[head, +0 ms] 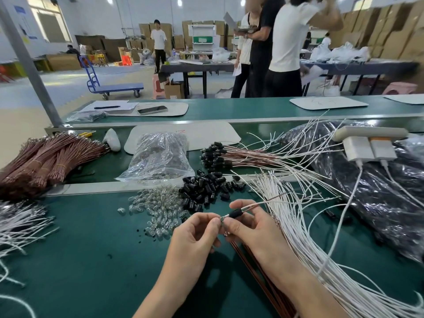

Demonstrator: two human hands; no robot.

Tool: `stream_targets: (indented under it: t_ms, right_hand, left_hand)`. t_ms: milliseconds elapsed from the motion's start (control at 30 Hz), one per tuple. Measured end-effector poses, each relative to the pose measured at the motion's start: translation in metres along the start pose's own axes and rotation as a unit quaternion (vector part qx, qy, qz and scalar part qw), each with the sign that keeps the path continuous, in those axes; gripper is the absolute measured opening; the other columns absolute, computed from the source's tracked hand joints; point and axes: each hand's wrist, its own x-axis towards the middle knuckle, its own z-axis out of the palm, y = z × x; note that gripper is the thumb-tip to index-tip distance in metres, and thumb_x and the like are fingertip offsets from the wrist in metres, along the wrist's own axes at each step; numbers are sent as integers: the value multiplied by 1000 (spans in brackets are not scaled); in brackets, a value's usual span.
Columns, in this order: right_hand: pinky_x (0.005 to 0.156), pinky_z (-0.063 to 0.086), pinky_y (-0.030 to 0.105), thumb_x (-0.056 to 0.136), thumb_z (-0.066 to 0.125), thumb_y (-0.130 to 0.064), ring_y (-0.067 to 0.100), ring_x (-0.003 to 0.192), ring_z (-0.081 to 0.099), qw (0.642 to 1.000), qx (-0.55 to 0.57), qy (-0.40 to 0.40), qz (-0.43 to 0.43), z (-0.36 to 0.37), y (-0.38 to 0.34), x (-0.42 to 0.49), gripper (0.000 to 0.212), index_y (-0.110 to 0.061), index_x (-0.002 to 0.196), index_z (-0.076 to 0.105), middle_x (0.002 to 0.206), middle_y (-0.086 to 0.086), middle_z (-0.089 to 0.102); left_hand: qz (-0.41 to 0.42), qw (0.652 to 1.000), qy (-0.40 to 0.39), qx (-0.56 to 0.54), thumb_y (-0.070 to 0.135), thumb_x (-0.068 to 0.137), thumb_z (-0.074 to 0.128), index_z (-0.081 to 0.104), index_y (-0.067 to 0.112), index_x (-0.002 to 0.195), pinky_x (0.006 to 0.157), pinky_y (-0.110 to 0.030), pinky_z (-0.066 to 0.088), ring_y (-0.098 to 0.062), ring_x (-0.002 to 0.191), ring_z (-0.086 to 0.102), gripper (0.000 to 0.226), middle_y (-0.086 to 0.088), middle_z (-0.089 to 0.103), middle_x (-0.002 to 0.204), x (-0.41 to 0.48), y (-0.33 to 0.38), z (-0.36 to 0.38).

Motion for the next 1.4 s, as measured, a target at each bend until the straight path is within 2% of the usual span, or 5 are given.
stream_targets:
  t_ms: [333,700,1133,1300,1400]
  right_hand:
    - [88,60,35,90,73,-6,22,87,73,1000,-20,5,7,-1,2,2,37,-30,117,65,91,10,76]
    - [80,58,25,91,72,-8,19,93,74,999,-35,-4,2,-3,0,1,43,-33,125,62,97,8,77]
    - [82,59,26,90,74,-13,21,94,74,1000,-25,4,-10,-1,2,2,50,-36,131,56,93,9,76]
    - [92,58,35,91,74,-13,22,92,74,998,-57,16,-30,-1,5,2,46,-38,126,59,90,7,75]
    - [86,57,26,92,73,-15,16,91,74,997,-68,11,-38,-1,2,1,39,-40,121,61,90,3,75]
  left_hand:
    - [11,1000,10,28,21,98,63,71,19,91,62,-24,54,-12,67,67,11,1,74,79,-2,1,2]
    - [8,1000,-8,23,23,98,63,71,37,90,61,-20,52,-11,68,67,18,2,75,82,-1,2,0]
    - [10,1000,-7,23,17,98,63,69,18,96,62,-22,53,-12,68,67,7,0,74,80,-2,4,0]
    - [11,999,-13,30,17,98,63,69,25,92,63,-22,53,-13,69,68,12,2,74,82,-2,2,-1]
    - [16,999,-14,39,22,98,63,69,35,91,64,-22,53,-12,70,68,16,5,74,85,-2,3,0]
